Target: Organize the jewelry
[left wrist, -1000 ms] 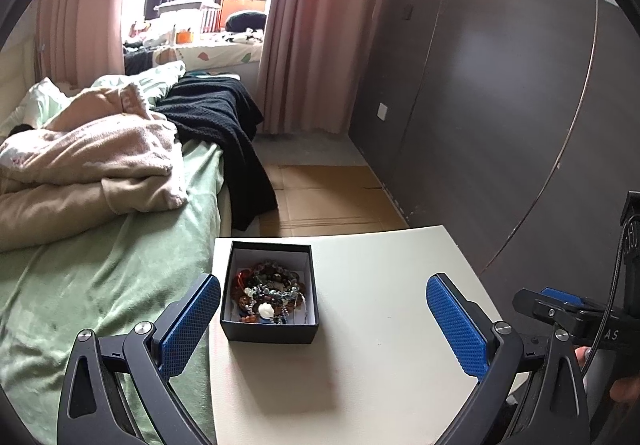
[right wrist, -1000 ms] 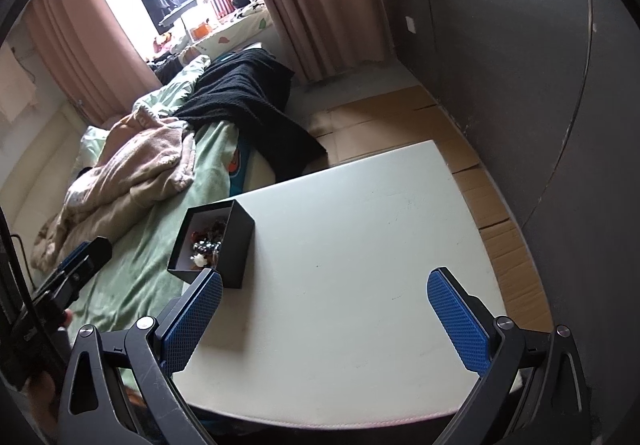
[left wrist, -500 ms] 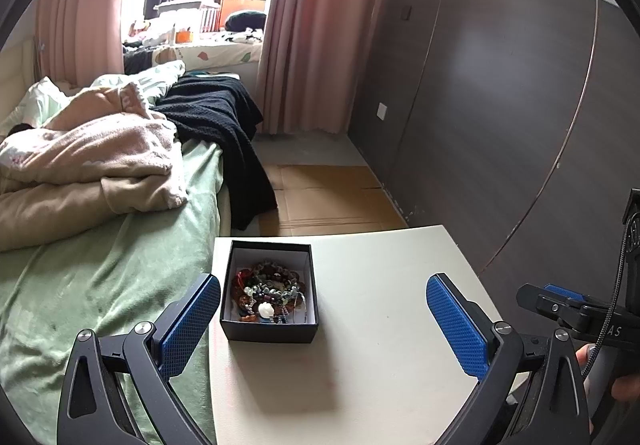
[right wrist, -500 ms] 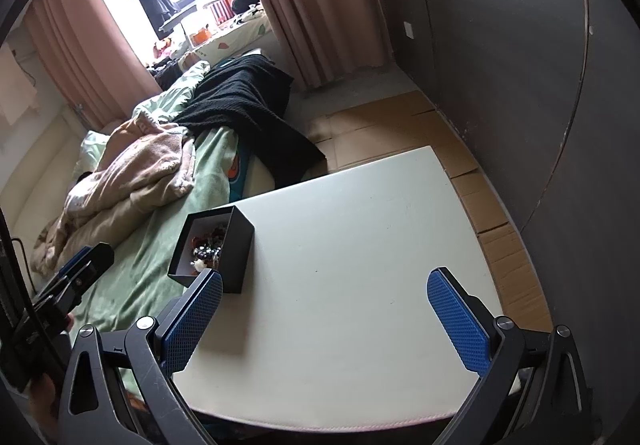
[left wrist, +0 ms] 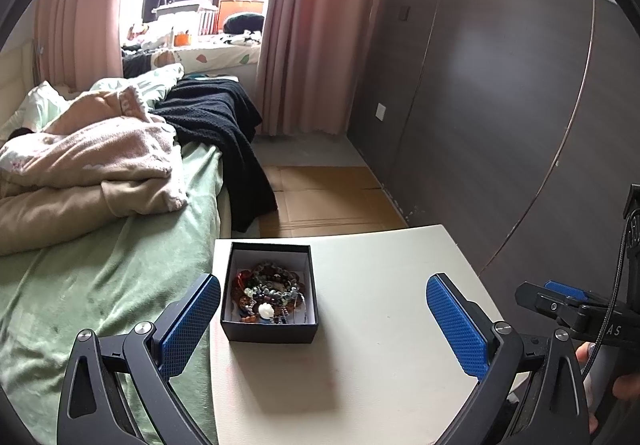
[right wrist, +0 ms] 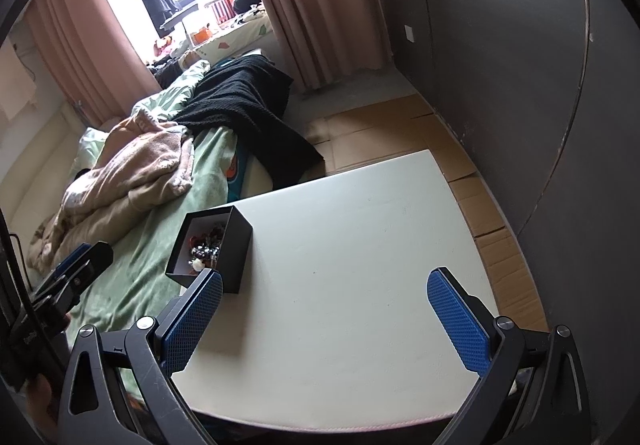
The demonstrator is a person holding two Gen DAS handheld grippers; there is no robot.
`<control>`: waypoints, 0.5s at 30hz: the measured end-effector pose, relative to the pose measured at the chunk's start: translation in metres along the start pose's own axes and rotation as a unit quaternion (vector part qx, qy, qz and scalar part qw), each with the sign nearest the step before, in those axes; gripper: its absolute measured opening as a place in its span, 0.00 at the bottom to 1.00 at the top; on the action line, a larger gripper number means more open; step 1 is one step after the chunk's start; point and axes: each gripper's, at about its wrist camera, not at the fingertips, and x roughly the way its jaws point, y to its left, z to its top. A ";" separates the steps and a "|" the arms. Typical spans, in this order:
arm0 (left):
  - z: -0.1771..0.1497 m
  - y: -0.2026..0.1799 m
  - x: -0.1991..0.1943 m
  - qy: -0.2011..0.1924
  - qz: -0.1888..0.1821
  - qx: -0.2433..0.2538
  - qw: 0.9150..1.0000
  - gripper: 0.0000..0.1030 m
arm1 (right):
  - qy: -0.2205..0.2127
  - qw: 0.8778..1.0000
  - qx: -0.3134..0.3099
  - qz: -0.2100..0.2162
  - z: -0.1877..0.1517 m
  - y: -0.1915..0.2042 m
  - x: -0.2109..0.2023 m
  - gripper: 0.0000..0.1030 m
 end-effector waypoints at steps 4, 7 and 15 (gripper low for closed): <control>0.000 0.001 -0.001 0.000 -0.001 -0.004 1.000 1.00 | 0.001 1.000 -0.001 0.000 0.000 0.000 0.000 1.00; 0.000 0.002 0.000 0.001 -0.003 -0.004 1.000 1.00 | 0.001 1.000 -0.001 0.001 -0.001 0.001 0.000 1.00; 0.000 0.000 -0.001 0.001 -0.010 -0.005 1.000 1.00 | 0.001 1.000 -0.001 0.001 -0.001 -0.001 -0.001 1.00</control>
